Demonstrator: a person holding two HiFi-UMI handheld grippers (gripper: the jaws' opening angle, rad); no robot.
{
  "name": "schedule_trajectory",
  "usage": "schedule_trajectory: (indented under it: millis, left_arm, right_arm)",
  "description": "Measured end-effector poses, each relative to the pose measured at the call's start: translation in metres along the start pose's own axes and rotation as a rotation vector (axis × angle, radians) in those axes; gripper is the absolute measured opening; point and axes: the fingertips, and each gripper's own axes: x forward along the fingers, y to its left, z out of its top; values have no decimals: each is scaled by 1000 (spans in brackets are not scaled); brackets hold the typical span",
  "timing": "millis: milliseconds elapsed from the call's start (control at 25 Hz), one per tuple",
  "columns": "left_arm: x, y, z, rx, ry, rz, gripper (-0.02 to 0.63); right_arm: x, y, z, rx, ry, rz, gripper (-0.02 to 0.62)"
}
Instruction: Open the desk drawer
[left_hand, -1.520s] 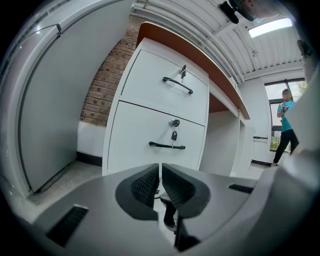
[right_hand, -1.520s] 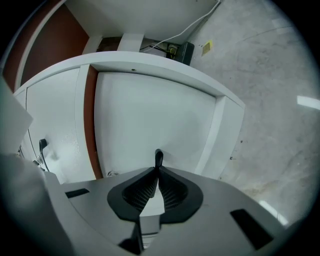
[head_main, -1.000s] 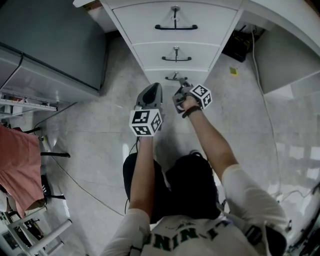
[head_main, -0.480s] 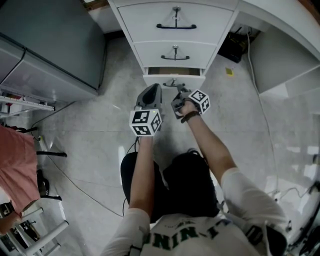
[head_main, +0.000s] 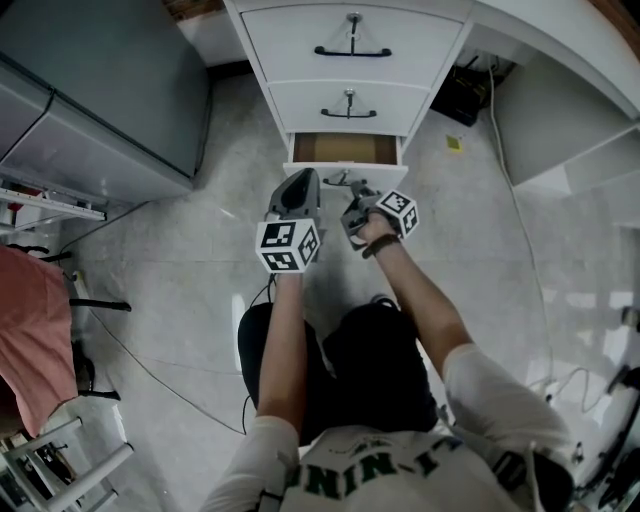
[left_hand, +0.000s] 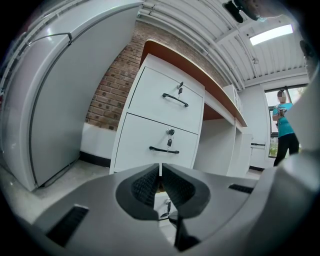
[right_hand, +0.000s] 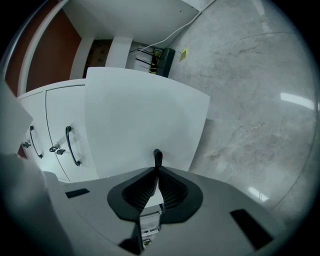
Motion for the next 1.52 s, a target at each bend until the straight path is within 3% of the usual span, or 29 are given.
schedule_trajectory:
  millis: [1160,1520]
  left_arm:
    - [-19,6,-8,-21,1,17,3]
    - [-16,4,-17,-28,12,12,3]
  right_arm:
    - [-52,-26,-38,-18,47,-16,26]
    - [-48,-62,-41,22,30,-59,26]
